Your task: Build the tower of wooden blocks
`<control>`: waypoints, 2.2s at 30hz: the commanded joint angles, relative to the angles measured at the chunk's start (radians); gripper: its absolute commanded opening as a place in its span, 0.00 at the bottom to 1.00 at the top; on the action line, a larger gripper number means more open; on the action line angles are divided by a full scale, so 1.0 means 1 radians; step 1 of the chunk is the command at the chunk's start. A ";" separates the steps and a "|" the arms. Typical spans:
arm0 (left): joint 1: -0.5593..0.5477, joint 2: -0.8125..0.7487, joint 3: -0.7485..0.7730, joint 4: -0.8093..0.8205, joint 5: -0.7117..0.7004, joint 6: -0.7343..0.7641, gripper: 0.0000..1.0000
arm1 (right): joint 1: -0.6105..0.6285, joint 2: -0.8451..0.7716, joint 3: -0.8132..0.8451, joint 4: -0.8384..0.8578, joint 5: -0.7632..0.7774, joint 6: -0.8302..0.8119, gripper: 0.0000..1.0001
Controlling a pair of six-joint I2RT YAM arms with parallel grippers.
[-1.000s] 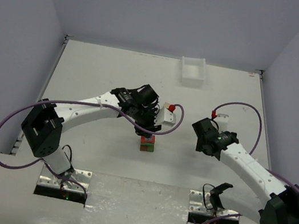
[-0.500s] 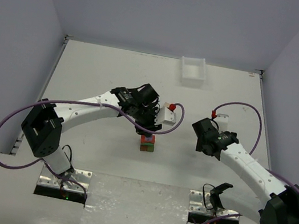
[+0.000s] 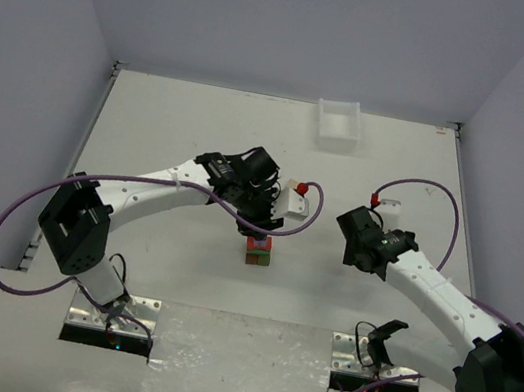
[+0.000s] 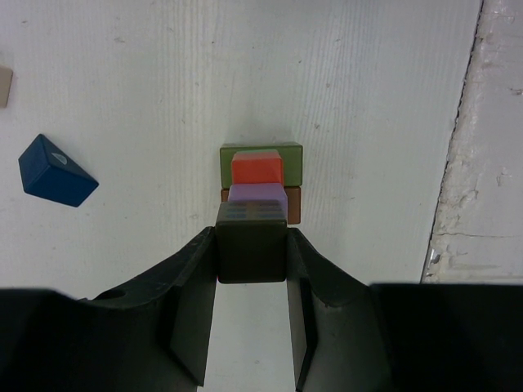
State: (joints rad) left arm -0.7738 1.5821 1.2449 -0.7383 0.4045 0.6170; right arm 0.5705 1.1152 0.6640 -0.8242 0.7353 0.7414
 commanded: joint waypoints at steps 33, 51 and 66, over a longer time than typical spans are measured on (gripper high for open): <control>-0.012 0.013 0.045 0.034 0.028 0.010 0.40 | -0.004 -0.005 0.008 0.003 0.024 0.013 0.99; -0.011 0.013 0.046 0.023 0.048 0.021 0.37 | -0.005 -0.009 0.008 0.003 0.026 0.010 0.99; -0.011 0.020 0.046 0.019 0.072 0.009 0.39 | -0.006 -0.010 0.009 0.003 0.027 0.007 0.99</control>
State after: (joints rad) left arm -0.7742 1.5917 1.2568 -0.7305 0.4402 0.6233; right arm 0.5705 1.1152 0.6640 -0.8238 0.7336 0.7389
